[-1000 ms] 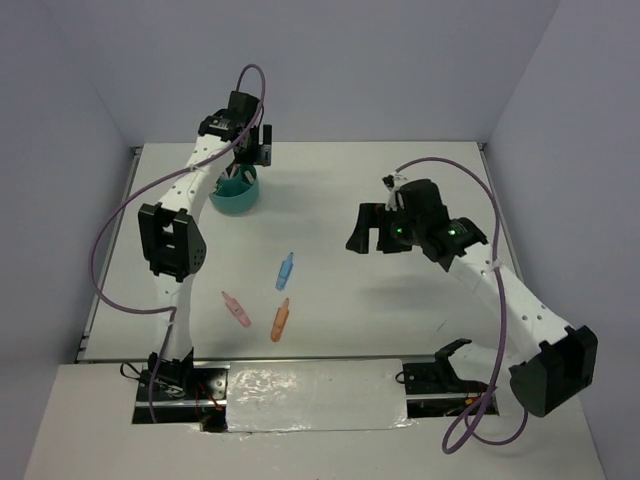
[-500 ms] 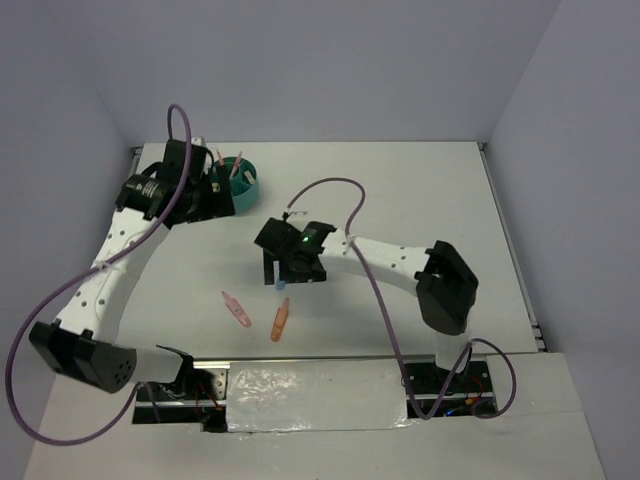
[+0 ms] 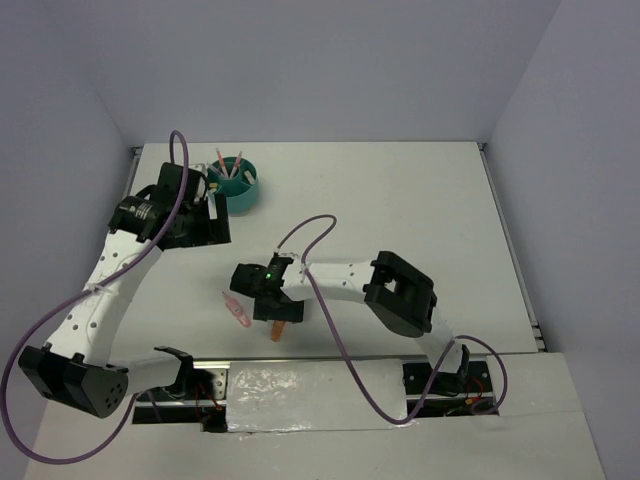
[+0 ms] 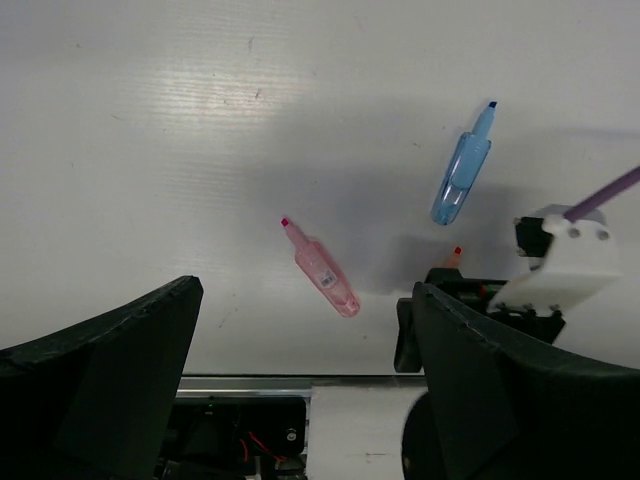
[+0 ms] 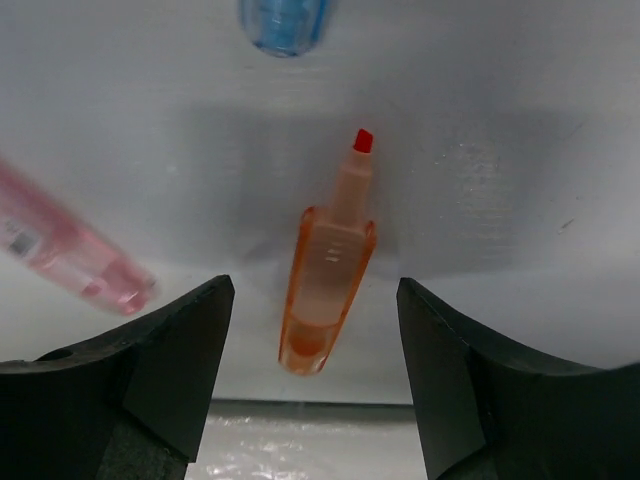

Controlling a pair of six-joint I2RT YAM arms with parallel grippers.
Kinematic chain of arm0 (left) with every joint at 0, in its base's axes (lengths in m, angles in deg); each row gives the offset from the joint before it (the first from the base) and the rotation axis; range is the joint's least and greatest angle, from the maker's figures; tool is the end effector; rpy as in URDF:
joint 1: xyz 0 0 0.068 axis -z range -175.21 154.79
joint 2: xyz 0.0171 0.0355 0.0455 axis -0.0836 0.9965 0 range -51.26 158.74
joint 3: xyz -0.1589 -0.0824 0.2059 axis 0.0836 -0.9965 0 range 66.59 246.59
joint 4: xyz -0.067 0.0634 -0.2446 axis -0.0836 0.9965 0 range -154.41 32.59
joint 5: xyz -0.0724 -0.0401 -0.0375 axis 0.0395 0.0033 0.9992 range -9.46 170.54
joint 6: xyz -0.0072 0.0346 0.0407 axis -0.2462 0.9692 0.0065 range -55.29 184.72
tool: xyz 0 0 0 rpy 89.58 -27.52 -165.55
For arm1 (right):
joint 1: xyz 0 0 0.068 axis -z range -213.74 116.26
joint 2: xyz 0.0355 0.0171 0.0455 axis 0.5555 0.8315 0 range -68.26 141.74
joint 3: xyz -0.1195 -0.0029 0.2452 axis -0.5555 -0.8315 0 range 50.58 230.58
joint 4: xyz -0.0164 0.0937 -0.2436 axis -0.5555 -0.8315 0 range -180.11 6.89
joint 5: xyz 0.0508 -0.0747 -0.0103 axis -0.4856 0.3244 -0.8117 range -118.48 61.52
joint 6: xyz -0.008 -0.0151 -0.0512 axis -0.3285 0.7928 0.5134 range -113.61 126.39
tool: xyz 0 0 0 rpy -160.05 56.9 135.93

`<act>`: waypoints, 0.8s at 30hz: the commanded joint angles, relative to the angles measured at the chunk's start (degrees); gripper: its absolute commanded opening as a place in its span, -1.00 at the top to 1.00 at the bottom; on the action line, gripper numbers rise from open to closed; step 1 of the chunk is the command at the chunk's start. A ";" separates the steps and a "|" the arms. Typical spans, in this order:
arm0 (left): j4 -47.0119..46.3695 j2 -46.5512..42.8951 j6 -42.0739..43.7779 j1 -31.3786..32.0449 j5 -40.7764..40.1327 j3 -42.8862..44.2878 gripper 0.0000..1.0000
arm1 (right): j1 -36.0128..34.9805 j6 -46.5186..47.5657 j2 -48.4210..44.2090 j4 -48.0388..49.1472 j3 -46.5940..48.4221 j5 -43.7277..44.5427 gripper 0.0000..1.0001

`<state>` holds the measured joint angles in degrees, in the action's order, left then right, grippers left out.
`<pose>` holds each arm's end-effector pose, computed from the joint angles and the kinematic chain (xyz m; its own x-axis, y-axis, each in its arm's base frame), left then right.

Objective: Sort the stationery into containers
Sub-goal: Pick up the pen from the center of the board.

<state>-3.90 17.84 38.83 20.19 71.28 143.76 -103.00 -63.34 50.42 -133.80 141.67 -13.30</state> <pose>0.2198 -0.0546 0.3673 -0.7608 -0.2375 -0.6039 -0.1831 0.9714 -0.1514 0.1552 0.3836 0.1786 -0.9492 0.0502 -0.3108 0.0193 0.9946 0.1016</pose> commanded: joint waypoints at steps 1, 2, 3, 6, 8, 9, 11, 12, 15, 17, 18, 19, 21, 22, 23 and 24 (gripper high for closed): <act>0.83 -0.81 2.77 0.77 0.30 2.81 -0.99 | -0.80 -6.19 2.52 -3.71 2.17 -0.50 -0.47; 0.40 -0.90 2.86 1.30 1.77 2.29 -0.99 | -0.88 -6.55 2.88 -3.01 1.64 -0.76 -0.44; -0.04 -1.25 2.69 1.82 2.74 2.11 -0.99 | -0.88 -6.99 2.97 -1.26 0.94 -1.29 -0.41; -0.31 -1.25 2.34 3.57 3.37 1.67 -0.99 | -0.88 -8.74 4.63 -2.29 0.40 -1.56 -0.06; 0.31 -0.64 2.33 5.59 1.71 2.63 -0.99 | -1.06 -9.80 5.43 -3.18 0.06 -2.52 0.12; 0.48 -0.37 2.25 6.13 1.35 3.07 -0.99 | -1.32 -10.85 4.99 -2.57 -1.77 -3.22 0.19; 0.49 -0.02 2.07 7.01 0.99 4.13 -0.99 | -2.02 -11.91 2.01 -0.82 -4.42 -3.23 0.53; 0.49 0.16 1.72 7.01 1.26 4.39 -0.99 | -1.94 -12.18 0.52 1.89 -7.56 -2.88 0.74; -0.13 0.95 1.46 7.10 4.15 4.75 -0.99 | -1.85 -10.34 -5.89 5.60 -13.02 0.10 1.00; -1.00 1.30 1.28 7.01 6.17 4.84 -0.99 | -1.94 -6.23 -11.60 6.13 -15.49 5.45 1.00; -1.44 1.47 1.19 7.01 8.62 4.92 -0.99 | -1.94 -3.94 -16.49 7.96 -18.29 9.04 1.00; -2.06 1.74 1.02 6.75 10.56 5.01 -0.99 | -1.85 -0.44 -19.50 10.07 -20.23 10.30 1.00; -5.30 2.09 0.41 6.49 19.91 4.75 -0.99 | -1.85 15.63 -29.39 22.26 -26.82 9.70 1.00; -6.71 2.18 -0.38 6.14 23.81 4.40 -0.99 | -2.02 20.64 -32.94 25.61 -28.84 8.82 1.00; -8.55 2.27 -3.17 6.05 28.46 3.79 -0.99 | -1.85 28.87 -36.20 30.87 -32.08 7.94 1.00; -14.83 2.01 -5.38 6.05 38.16 1.78 -0.99 | -1.76 32.69 -42.32 33.01 -33.33 6.80 1.00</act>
<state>-7.88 19.98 38.63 26.64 88.70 146.69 -104.57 -50.53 20.69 -116.14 110.86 -8.66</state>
